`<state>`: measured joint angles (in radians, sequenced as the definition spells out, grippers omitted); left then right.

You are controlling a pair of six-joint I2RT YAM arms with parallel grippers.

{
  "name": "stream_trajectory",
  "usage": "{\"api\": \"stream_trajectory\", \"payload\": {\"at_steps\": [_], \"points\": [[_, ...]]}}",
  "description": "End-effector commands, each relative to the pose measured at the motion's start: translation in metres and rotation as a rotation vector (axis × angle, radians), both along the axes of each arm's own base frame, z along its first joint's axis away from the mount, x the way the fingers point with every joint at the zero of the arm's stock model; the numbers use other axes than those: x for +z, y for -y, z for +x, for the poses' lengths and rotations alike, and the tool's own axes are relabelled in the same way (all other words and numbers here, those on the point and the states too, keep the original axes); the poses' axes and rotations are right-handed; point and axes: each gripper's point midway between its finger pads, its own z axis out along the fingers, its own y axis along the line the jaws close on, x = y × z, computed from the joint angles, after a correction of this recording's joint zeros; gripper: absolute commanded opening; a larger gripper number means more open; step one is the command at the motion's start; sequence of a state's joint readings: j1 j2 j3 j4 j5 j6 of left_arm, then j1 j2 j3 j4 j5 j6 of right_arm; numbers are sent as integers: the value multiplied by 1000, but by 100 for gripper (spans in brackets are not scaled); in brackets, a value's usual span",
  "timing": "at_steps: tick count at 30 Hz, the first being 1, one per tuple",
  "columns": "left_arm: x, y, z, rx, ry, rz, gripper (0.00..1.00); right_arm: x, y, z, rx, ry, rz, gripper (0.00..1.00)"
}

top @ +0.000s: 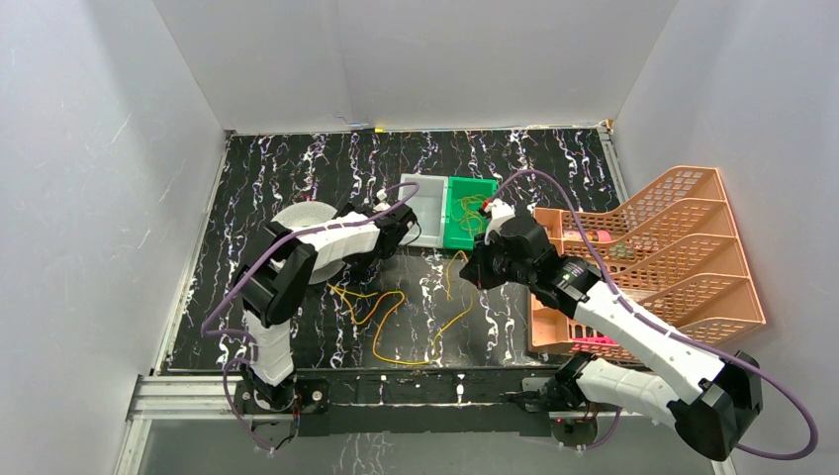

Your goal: Wrap the cables

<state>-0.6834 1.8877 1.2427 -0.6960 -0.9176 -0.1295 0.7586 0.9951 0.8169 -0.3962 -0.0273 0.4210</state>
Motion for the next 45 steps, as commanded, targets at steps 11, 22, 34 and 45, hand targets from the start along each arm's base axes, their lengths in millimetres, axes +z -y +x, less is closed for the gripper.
{"api": "stream_trajectory", "payload": {"at_steps": [11,22,34,45], "points": [[12,-10,15,-2,99,102,58,24,-7,-2,27,74,119,0],[31,-9,17,4,158,48,18,34,-4,-3,21,97,137,0],[81,-3,19,6,239,-66,0,93,8,-1,-28,218,199,0],[129,11,5,2,291,-254,0,173,28,-1,-61,359,208,0]]}}
